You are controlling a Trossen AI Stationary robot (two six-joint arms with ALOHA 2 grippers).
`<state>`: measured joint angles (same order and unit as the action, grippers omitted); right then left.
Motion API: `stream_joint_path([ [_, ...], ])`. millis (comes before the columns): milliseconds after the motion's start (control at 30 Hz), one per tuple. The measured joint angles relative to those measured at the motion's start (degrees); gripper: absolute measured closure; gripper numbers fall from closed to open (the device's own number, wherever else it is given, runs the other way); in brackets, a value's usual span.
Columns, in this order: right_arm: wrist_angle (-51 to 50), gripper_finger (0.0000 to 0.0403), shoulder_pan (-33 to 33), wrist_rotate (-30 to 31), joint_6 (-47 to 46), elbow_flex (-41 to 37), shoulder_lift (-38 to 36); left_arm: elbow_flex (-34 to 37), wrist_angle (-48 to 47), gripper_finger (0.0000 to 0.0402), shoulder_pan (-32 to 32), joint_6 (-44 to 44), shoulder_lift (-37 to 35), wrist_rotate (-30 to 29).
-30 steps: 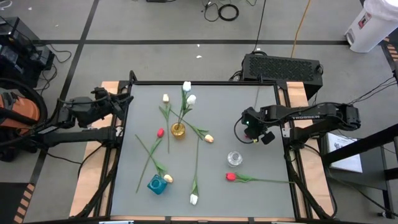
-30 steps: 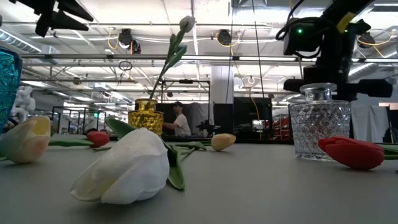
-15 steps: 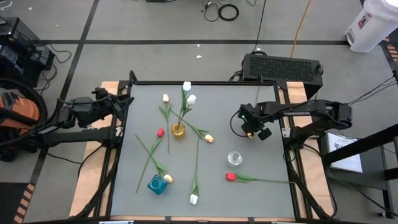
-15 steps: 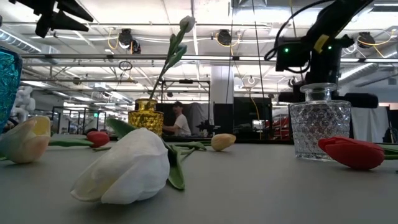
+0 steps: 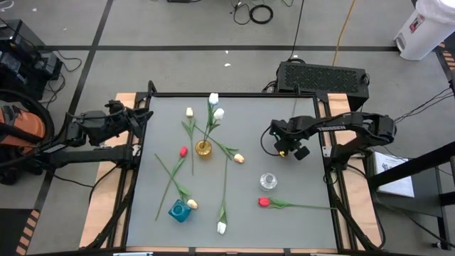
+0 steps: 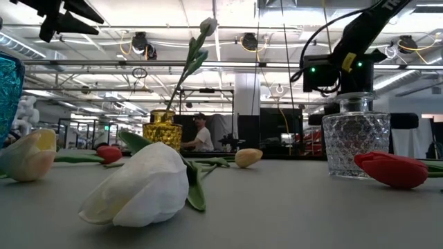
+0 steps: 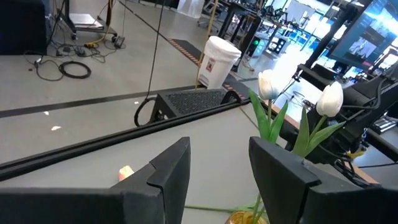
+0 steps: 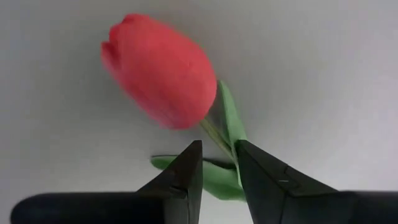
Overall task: Sort flowers into vase by color
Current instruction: Put the top right red tulip into the transparent vase
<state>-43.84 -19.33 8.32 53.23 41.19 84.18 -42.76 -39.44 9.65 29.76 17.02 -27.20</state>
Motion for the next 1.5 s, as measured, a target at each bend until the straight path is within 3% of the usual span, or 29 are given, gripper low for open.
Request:
stream_joint_path([
  [433, -1.7, 0.0313, 0.0, -1.2, 0.0, 0.0, 1.4, 0.0, 0.0, 0.0230, 0.0, 0.0, 0.0, 0.0],
  [767, -3.9, 0.0397, 0.0, -1.3, 0.0, 0.0, 1.4, 0.0, 0.0, 0.0230, 0.0, 0.0, 0.0, 0.0],
  [1200, -4.3, 0.0402, 1.4, -0.9, -1.7, 1.0, 1.4, 0.0, -0.1, 0.0230, 0.0, 0.0, 0.0, 0.0],
  [1500, -4.3, 0.0403, 3.0, -0.7, -3.3, 6.8, 1.4, 0.0, -0.1, 0.0230, 0.0, -0.1, 0.0, 0.0],
])
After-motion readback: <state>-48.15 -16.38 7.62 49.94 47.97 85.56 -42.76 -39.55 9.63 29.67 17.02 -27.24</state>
